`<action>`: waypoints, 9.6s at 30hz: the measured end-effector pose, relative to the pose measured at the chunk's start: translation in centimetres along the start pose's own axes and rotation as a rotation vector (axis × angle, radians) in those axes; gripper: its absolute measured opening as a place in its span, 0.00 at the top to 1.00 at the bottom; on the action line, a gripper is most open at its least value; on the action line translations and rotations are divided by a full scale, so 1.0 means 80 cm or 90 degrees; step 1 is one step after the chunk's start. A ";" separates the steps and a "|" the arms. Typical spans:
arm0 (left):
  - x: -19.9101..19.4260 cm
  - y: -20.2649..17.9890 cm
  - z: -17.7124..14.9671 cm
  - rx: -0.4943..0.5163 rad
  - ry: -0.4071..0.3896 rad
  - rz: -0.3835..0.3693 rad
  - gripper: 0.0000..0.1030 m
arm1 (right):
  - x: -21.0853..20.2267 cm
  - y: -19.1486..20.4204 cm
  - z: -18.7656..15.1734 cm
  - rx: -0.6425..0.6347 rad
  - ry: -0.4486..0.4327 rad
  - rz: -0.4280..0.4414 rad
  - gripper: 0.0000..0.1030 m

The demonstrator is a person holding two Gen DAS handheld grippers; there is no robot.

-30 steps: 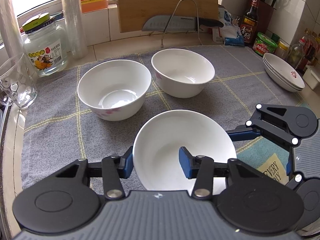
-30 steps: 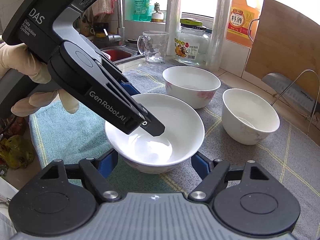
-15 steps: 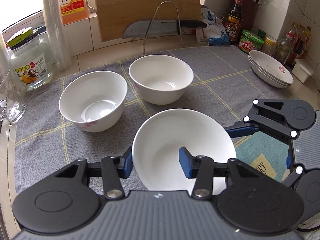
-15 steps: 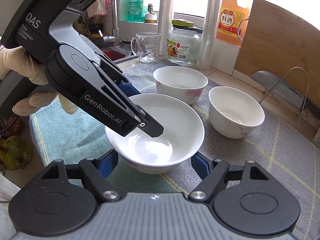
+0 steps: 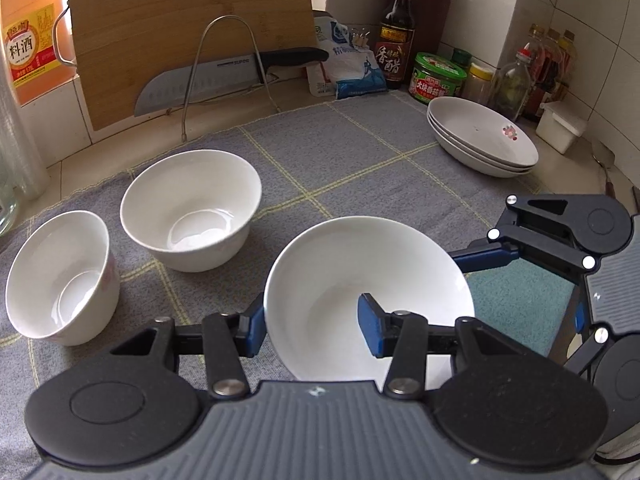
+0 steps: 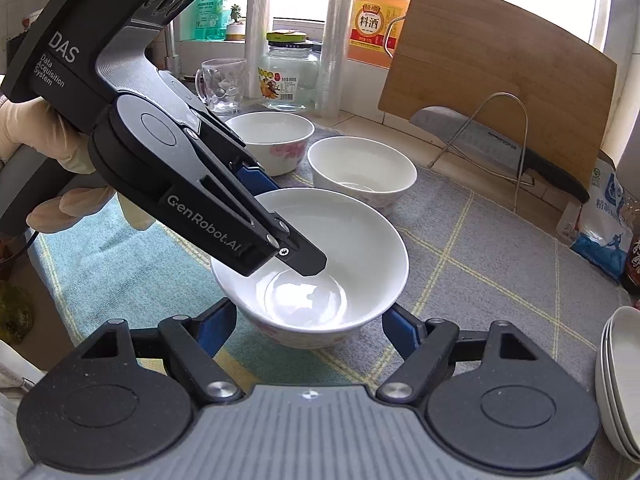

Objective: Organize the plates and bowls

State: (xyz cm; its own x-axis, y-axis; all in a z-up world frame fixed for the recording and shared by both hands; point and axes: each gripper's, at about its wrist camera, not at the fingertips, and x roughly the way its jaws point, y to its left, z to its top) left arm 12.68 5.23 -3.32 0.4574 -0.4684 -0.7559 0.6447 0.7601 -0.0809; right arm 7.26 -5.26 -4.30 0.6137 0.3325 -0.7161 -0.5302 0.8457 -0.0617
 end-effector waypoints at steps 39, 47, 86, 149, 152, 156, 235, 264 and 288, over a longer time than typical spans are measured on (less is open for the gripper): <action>-0.011 -0.010 0.011 -0.027 -0.089 0.085 0.13 | -0.023 -0.073 -0.008 0.025 0.003 0.027 0.01; 0.002 0.016 -0.001 -0.072 -0.095 0.164 0.13 | -0.010 -0.099 0.018 0.037 -0.015 0.051 0.01; 0.060 0.061 0.010 -0.119 -0.110 0.216 0.15 | 0.184 -0.153 0.168 -0.017 0.086 0.195 0.21; -0.042 -0.039 0.002 -0.016 -0.079 0.112 0.15 | 0.051 -0.121 0.123 0.101 0.080 0.181 0.31; -0.042 -0.046 0.000 -0.009 -0.074 0.099 0.15 | 0.044 -0.121 0.114 0.110 0.081 0.175 0.31; -0.042 -0.055 -0.003 -0.003 -0.070 0.078 0.15 | 0.033 -0.118 0.102 0.116 0.086 0.163 0.31; -0.026 -0.071 -0.014 0.037 -0.026 0.007 0.08 | 0.004 -0.108 0.031 0.100 0.083 0.060 0.00; -0.110 0.039 -0.052 -0.068 -0.100 0.133 0.08 | 0.037 -0.025 0.155 -0.033 0.052 0.083 0.00; -0.080 0.128 -0.063 -0.056 -0.110 0.207 0.08 | 0.137 0.012 0.228 -0.046 0.116 0.052 0.00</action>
State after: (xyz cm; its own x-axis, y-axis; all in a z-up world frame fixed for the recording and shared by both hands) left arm 13.26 18.32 -2.61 0.7309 -0.2602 -0.6309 0.3976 0.9137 0.0838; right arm 24.19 6.83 0.47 0.4545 0.3126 -0.8341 -0.6182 0.7848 -0.0427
